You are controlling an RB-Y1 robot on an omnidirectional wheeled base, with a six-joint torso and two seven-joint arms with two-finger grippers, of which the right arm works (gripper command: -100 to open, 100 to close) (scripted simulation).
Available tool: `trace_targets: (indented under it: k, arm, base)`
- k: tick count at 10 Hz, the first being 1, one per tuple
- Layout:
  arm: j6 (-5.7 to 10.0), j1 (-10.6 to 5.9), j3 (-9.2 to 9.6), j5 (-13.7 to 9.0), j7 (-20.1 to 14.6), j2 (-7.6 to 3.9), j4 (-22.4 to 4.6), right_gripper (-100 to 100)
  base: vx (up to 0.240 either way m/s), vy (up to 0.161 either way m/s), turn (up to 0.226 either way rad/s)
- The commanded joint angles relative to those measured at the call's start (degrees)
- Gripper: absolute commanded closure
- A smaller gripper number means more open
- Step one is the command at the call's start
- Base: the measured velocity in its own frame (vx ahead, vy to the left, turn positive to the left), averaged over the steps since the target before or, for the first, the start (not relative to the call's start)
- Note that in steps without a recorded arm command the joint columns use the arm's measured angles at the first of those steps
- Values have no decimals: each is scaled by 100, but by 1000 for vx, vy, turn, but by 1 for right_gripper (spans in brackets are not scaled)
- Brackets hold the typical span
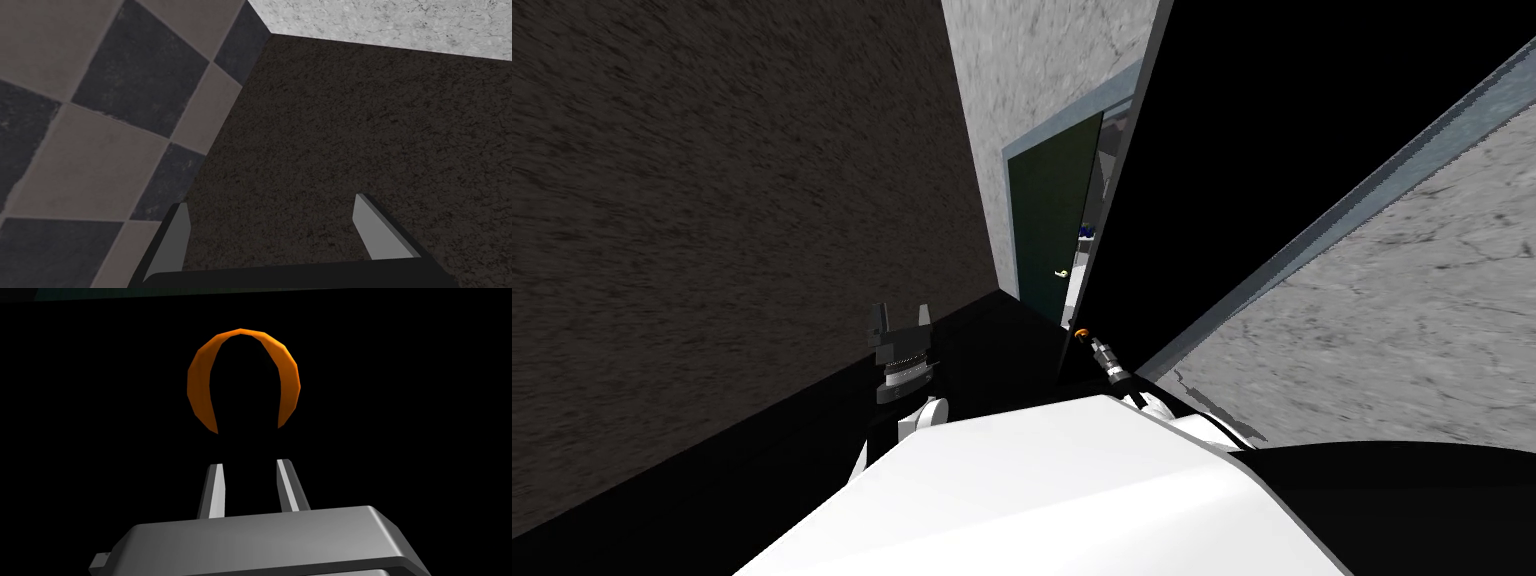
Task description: Pull the door open
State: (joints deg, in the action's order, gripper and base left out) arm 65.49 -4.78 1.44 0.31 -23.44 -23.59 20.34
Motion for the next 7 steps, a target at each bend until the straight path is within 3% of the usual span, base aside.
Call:
trace_targets:
  k: [1, 2, 3, 5, 7]
  arm:
    - [-227, 211, 40, 20, -9, 40, 286, 100]
    - [-227, 211, 40, 20, -9, 40, 485, 100]
    - [-353, 77, 136, -69, 47, 63, 474, 100]
    - [-441, -18, 203, -132, 86, 79, 466, 100]
    - [-441, -18, 203, -132, 86, 79, 466, 100]
  base:
    - [-6, 1, -6]
    - [-3, 9, -29]
    - [-115, -37, 75]
    - [-164, -88, 93]
    - [-73, -51, 16]
